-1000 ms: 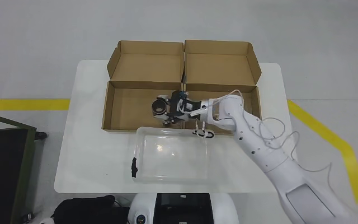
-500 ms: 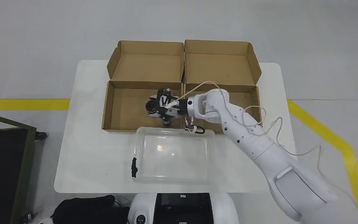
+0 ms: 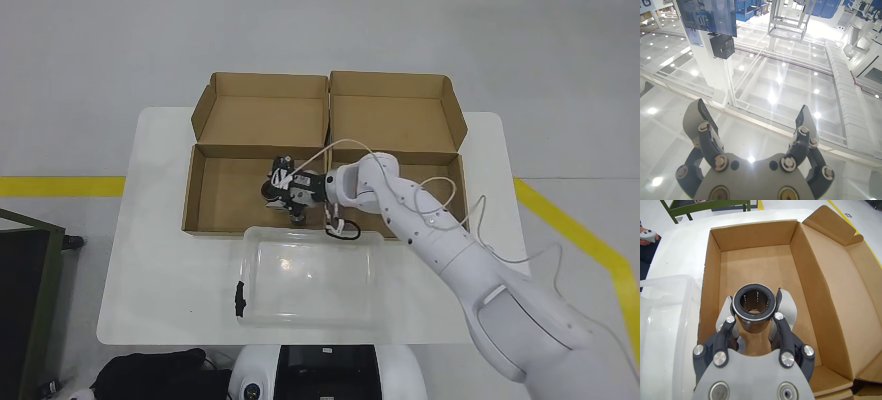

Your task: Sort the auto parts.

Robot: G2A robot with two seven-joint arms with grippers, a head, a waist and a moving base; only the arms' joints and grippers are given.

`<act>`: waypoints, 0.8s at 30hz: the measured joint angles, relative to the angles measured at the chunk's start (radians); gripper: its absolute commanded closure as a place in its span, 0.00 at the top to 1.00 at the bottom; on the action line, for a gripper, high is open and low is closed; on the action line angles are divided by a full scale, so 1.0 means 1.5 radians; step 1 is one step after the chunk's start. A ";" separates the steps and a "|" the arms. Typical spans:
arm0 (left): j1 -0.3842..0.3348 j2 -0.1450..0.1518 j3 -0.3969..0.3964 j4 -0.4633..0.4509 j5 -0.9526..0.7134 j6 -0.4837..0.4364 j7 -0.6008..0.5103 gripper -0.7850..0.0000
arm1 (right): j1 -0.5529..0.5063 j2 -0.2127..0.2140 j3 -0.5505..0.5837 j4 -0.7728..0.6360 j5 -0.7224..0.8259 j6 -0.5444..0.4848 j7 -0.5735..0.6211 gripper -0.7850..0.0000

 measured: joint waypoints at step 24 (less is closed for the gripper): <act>0.000 0.000 0.000 0.000 0.000 0.000 0.000 1.00 | 0.012 -0.034 -0.002 0.065 -0.013 -0.021 0.012 0.76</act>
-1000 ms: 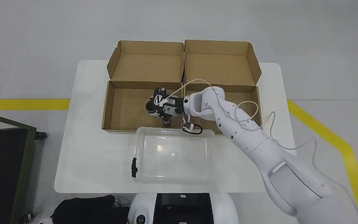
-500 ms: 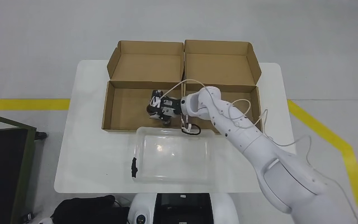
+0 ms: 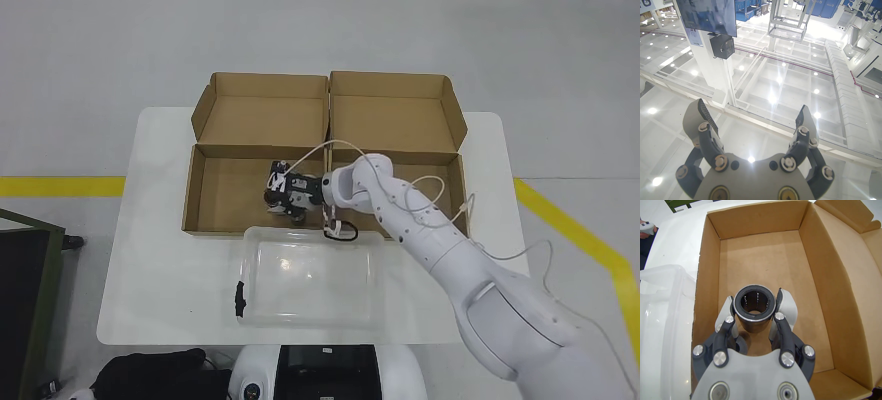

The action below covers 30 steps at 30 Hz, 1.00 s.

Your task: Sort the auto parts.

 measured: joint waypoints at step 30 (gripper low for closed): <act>0.000 0.000 0.000 0.000 0.000 0.000 0.000 1.00 | -0.108 0.092 0.215 -0.354 0.026 -0.015 0.147 1.00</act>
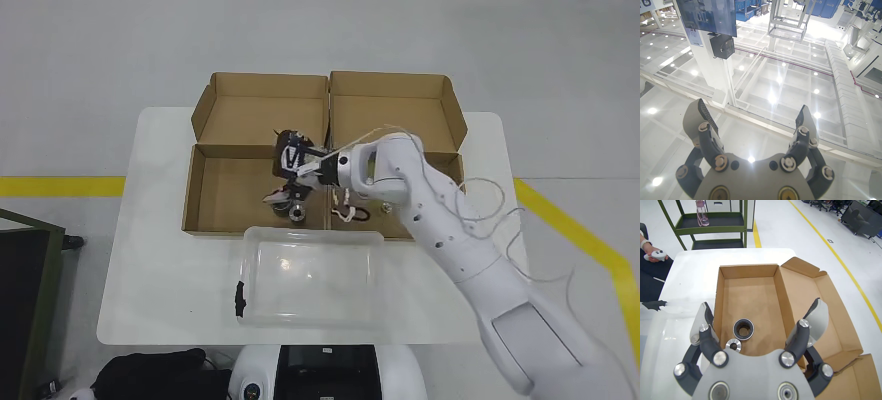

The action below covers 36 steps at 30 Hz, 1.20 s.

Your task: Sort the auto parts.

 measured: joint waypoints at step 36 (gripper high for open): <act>0.000 0.000 0.000 0.000 0.000 0.000 0.000 1.00 | -0.608 0.127 0.535 -0.545 -0.098 0.066 -0.031 1.00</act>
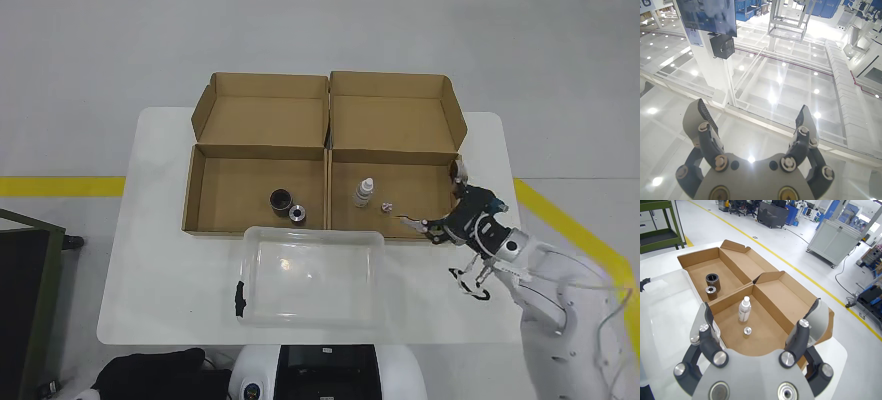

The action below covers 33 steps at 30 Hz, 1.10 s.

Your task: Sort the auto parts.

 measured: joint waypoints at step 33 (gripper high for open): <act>0.000 0.000 0.000 0.000 0.000 0.000 0.000 1.00 | -0.255 0.010 0.201 -0.090 0.008 0.072 -0.094 1.00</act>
